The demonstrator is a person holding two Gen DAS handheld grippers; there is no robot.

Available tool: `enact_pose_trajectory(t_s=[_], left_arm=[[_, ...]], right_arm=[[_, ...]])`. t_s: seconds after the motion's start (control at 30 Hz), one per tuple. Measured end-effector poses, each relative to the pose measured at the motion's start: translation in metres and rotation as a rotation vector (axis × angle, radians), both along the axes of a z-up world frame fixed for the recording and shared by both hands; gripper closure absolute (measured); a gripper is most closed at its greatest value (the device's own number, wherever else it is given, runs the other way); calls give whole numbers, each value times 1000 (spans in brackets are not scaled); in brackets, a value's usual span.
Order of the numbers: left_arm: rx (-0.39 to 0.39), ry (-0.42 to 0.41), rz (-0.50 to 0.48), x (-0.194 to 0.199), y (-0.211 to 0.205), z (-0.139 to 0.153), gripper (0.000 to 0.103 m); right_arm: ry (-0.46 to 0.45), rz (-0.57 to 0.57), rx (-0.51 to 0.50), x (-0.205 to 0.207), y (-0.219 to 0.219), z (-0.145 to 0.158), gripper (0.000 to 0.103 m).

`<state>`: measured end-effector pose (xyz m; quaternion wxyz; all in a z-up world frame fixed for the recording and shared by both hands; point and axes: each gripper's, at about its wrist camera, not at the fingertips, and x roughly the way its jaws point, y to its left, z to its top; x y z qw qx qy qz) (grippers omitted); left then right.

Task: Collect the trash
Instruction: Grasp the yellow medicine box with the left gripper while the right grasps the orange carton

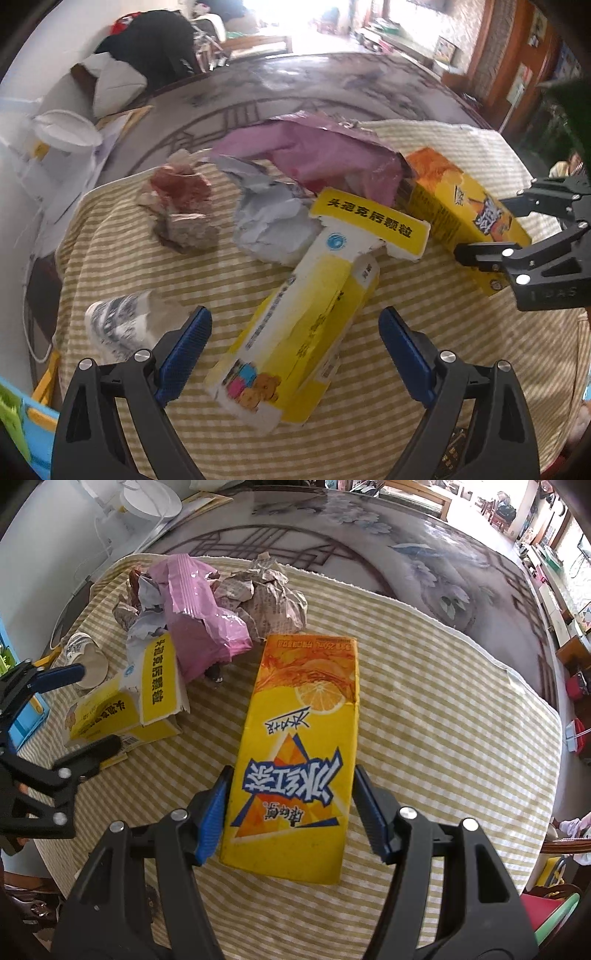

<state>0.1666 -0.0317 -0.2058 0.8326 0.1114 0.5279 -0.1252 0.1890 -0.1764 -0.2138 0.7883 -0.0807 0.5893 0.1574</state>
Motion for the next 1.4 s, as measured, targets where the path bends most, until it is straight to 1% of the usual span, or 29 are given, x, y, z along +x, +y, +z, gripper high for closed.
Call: enact_pose_trajectory(t_s=[0.03, 0.1, 0.13, 0.17, 0.2, 0.23, 0.3, 0.33, 0.4, 0.43, 0.6, 0.7, 0.83, 1.0, 1.1, 1.17, 1.27, 1.4], left_arm=[[2, 10, -7, 4, -3, -3, 17], [-6, 29, -10, 9, -5, -6, 26], [-12, 47, -5, 13, -5, -9, 33], [-24, 64, 2, 15, -5, -13, 36], [-43, 78, 15, 18, -3, -15, 36], [-54, 76, 23, 18, -2, -14, 37], [-53, 55, 31, 15, -2, -11, 44], [-49, 46, 36, 13, -1, -10, 49], [-60, 32, 65, 7, 3, -5, 54], [-78, 22, 95, 2, 9, 0, 64], [-151, 3, 222, -19, 33, 15, 65], [-193, -7, 268, -32, 43, 20, 65], [-234, -18, 302, -45, 48, 26, 65], [-233, 0, 314, -49, 49, 23, 64], [-230, 12, 317, -51, 51, 22, 64], [-214, 8, 311, -52, 51, 24, 64], [-215, -6, 317, -54, 52, 29, 64], [-219, -10, 318, -55, 53, 29, 64]], right_arm=[[-1, -3, 0, 0, -1, 1, 42], [-1, -4, 0, 0, -1, 2, 42], [-2, -3, -3, 0, 0, 2, 42], [-2, -2, -3, 0, 0, 3, 42], [-3, 0, -2, -1, 0, 4, 42], [-5, 0, 0, -1, -1, 5, 42], [-9, 0, 2, -2, -1, 6, 41], [-9, -1, 2, -1, -1, 6, 41], [-8, -2, 3, 0, 1, 5, 40], [-9, -3, 5, 0, 2, 5, 38], [-13, -3, 1, 1, 6, 4, 36], [-9, -8, -7, 4, 6, -1, 36], [12, -26, -18, 6, 6, -11, 36], [22, -34, -38, 7, 12, -18, 36], [22, -47, -25, 8, 11, -16, 36], [8, -52, -21, 8, 8, -11, 36], [8, -60, -30, 8, 4, -10, 36], [-3, -13, -24, 6, 11, -7, 36]])
